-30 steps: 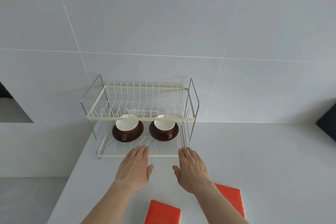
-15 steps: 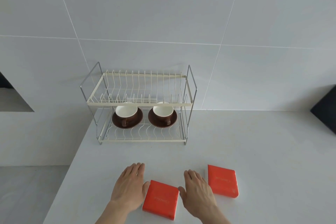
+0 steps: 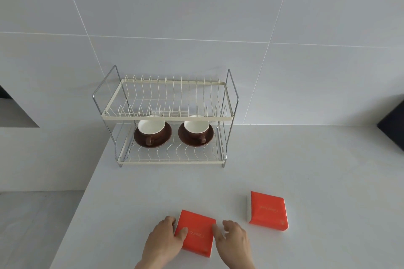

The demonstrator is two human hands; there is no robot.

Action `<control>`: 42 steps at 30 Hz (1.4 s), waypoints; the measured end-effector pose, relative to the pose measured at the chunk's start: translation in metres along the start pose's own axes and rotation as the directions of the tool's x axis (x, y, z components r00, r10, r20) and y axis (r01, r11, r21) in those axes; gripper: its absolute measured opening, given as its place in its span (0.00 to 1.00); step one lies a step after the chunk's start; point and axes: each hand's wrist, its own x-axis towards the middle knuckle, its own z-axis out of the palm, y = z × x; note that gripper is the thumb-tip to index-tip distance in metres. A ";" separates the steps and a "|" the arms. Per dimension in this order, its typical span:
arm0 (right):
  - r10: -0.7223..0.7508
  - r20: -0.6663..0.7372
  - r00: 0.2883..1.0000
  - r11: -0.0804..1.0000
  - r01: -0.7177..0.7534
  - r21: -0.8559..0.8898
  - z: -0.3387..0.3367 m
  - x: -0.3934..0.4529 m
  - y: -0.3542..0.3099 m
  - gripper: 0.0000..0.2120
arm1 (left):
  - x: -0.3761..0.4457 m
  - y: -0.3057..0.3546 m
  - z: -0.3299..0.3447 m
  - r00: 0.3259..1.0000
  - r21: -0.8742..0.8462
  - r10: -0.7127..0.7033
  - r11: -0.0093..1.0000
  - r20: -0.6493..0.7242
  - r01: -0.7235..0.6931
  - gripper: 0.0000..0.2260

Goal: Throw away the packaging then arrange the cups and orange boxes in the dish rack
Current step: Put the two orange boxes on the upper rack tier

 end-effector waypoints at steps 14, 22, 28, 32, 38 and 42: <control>0.047 0.047 0.998 0.963 -0.057 0.262 -0.024 0.019 -0.048 0.08 | 0.014 0.025 -0.040 0.997 -0.262 -0.053 0.964 -0.047 0.039 0.12; -0.150 -0.142 0.978 0.930 0.188 0.315 -0.103 0.045 -0.154 0.07 | 0.034 0.077 -0.151 0.964 -0.401 0.025 0.906 -0.265 -0.134 0.15; -0.243 -0.271 0.931 0.899 0.321 0.299 -0.152 0.054 -0.235 0.10 | 0.038 0.118 -0.238 0.904 -0.410 0.086 0.871 -0.418 -0.272 0.12; -0.269 -0.317 0.909 0.886 0.363 0.289 -0.171 0.057 -0.280 0.13 | 0.040 0.131 -0.285 0.882 -0.386 0.094 0.874 -0.461 -0.295 0.15; -0.287 -0.334 0.898 0.871 0.390 0.298 -0.173 0.064 -0.331 0.15 | 0.053 0.131 -0.336 0.865 -0.344 0.102 0.890 -0.492 -0.300 0.14; -0.271 -0.322 0.907 0.875 0.371 0.309 -0.161 0.078 -0.357 0.15 | 0.072 0.123 -0.357 0.863 -0.319 0.098 0.904 -0.496 -0.286 0.13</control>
